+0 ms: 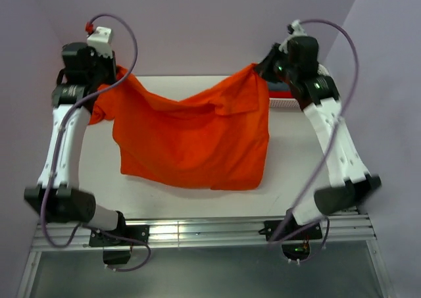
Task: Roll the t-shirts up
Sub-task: Flatten the tshirt
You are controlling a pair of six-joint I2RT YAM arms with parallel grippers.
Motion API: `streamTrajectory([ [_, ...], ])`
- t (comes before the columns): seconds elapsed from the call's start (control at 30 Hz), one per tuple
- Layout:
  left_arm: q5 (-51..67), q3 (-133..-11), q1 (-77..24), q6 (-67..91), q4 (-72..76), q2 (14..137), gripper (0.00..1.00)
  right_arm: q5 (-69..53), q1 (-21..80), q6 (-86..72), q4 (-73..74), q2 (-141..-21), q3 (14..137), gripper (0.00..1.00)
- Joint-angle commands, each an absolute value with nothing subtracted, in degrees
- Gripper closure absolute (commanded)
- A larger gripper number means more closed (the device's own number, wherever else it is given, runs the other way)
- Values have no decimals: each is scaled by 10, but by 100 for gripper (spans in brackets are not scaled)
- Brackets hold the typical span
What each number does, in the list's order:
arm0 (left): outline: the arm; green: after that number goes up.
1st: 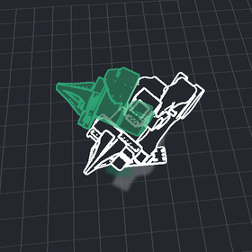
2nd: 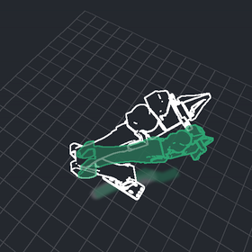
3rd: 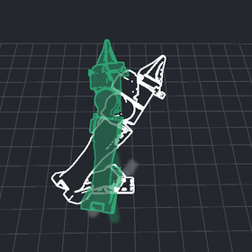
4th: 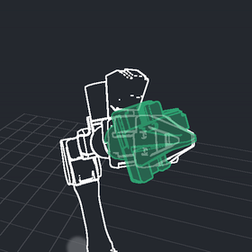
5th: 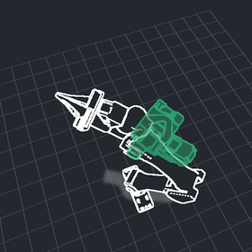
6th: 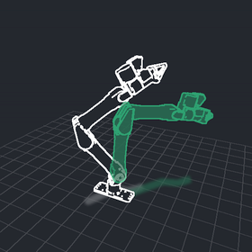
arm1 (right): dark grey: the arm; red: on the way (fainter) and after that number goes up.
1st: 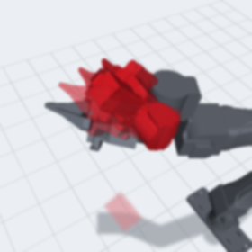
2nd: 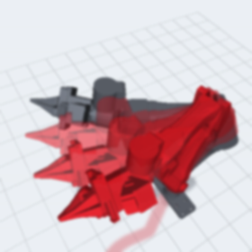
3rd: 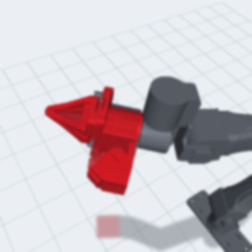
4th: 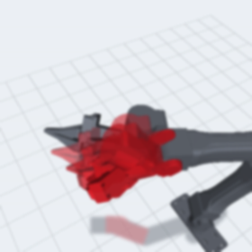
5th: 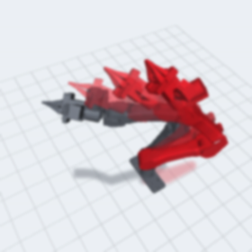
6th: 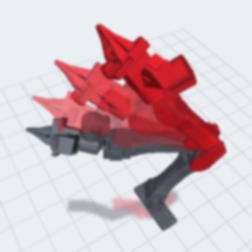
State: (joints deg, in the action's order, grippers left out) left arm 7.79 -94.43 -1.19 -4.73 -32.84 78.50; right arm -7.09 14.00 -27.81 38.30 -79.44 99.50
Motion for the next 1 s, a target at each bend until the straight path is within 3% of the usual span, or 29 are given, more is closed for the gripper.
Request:
streamTrajectory([
  [0.0,38,-1012,-8,-22,-152,884,100,-55,135,-217,320,-911,1165,100],
  [0.1,30,-1149,-7,-11,-144,986,100,-43,134,-197,344,-1042,1375,100],
  [0.2,36,-1286,10,-4,-155,1063,100,-18,132,-190,330,-1117,1494,100],
  [0.27,44,-1338,22,-5,-154,1082,100,-6,127,-188,265,-1096,1465,100],
  [0.33,49,-1326,35,-5,-139,1075,100,-1,124,-193,207,-1039,1357,100],
  [0.5,85,-1176,54,-27,-111,999,100,-1,108,-228,177,-990,1212,100],
  [0.57,90,-1065,55,-51,-99,950,100,-1,107,-243,185,-971,1165,100],
  [0.73,117,-842,55,-124,-147,881,100,-35,108,-304,178,-914,941,100],
  [0.97,114,-618,57,-223,-228,822,100,-59,108,-349,170,-859,650,100],
])
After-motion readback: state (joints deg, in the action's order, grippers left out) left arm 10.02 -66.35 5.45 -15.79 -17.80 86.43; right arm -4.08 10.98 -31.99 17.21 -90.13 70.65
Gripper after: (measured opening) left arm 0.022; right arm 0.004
